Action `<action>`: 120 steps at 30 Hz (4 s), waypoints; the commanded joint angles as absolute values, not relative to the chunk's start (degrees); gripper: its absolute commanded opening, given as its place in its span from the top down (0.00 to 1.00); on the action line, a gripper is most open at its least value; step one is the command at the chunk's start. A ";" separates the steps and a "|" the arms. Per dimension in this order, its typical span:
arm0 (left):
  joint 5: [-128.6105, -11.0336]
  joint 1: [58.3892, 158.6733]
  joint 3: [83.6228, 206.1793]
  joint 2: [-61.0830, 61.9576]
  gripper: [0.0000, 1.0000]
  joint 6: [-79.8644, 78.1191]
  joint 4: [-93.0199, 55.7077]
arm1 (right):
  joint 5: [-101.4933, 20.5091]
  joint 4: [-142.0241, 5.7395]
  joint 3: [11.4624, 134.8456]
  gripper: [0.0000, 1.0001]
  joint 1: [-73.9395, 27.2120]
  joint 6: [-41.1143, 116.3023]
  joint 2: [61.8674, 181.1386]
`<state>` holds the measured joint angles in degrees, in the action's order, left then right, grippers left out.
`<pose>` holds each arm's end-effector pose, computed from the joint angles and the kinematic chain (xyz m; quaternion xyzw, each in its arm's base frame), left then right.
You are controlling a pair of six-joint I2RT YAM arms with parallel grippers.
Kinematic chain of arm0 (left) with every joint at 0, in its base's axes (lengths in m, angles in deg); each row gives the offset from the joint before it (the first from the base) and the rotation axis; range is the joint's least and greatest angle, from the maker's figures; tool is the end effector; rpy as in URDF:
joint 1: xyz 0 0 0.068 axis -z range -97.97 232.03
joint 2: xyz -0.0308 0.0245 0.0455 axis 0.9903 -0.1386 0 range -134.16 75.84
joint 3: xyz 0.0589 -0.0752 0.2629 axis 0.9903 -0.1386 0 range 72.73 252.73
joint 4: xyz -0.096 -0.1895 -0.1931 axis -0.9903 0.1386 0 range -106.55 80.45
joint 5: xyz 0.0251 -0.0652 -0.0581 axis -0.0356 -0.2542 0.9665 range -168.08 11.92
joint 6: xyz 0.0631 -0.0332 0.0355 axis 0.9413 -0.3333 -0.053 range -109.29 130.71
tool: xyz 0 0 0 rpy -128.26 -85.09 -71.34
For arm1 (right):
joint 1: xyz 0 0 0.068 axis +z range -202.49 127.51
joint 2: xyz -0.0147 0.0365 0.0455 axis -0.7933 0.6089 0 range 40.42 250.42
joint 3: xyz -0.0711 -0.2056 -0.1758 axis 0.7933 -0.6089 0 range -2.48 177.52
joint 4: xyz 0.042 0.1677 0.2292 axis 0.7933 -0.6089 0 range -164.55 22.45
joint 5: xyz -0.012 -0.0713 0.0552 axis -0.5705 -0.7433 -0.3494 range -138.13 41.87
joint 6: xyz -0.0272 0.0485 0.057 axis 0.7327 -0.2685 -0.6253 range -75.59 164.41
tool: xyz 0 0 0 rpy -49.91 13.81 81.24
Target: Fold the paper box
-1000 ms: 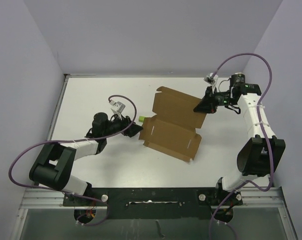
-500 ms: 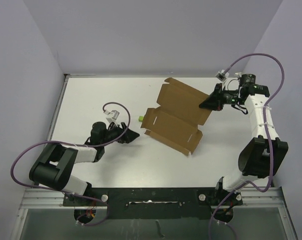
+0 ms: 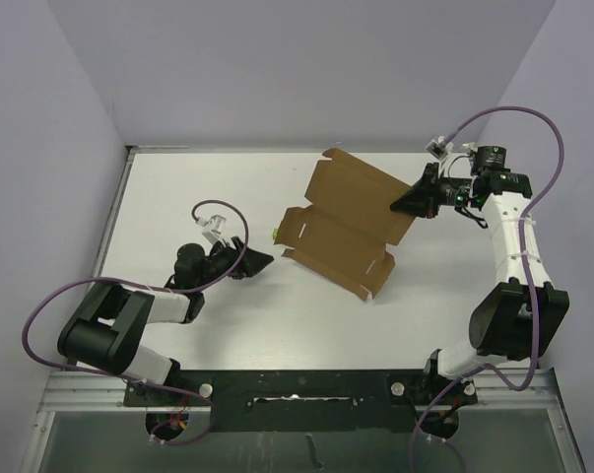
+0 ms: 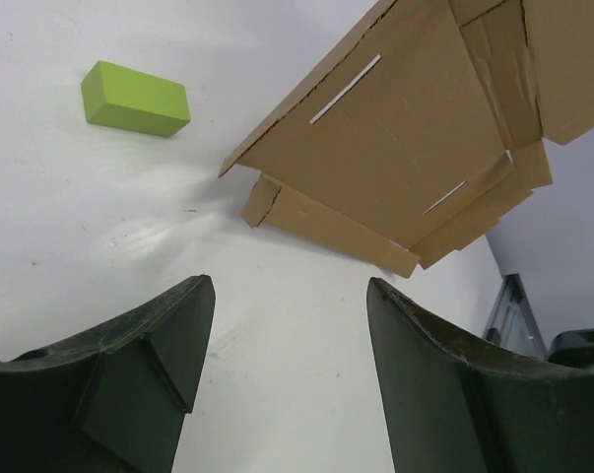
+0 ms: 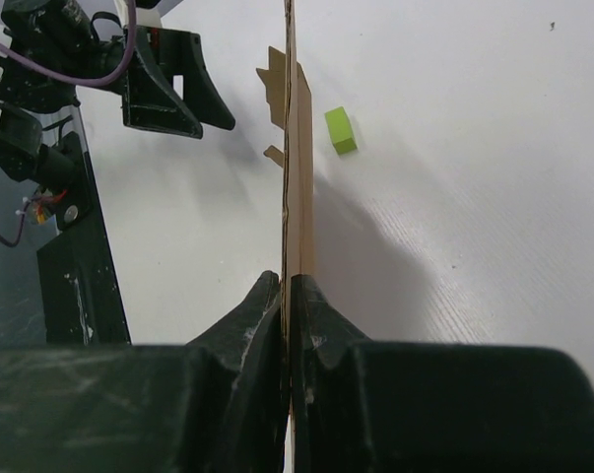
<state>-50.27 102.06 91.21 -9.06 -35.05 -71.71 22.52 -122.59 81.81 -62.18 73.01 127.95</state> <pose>0.2632 -0.1299 0.1318 -0.0185 0.7655 -0.4904 0.4161 0.3405 0.0075 0.3466 -0.2848 0.7482 0.4524 0.3931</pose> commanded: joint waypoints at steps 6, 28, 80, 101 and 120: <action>-52.28 101.63 98.49 -2.23 0.37 -15.91 -62.00 | 23.23 -131.88 86.20 1.00 -57.90 83.48 128.32; -44.16 103.79 107.43 -12.75 0.76 -12.94 -63.73 | 26.06 -134.08 86.35 1.00 -56.45 84.12 130.36; -56.78 114.13 100.70 -19.31 1.00 0.10 -91.39 | 22.84 -139.75 92.47 1.00 -51.26 83.78 139.73; -54.89 116.65 96.73 -28.27 1.00 7.54 -103.39 | 20.77 -144.88 85.48 1.00 -51.07 96.16 138.14; -55.59 115.76 90.22 -26.09 1.00 6.94 -103.39 | 21.63 -143.61 90.71 1.00 -53.06 93.28 135.59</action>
<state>-58.69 115.09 91.34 -26.96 7.94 -100.41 19.98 -144.14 88.08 -52.94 93.25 136.54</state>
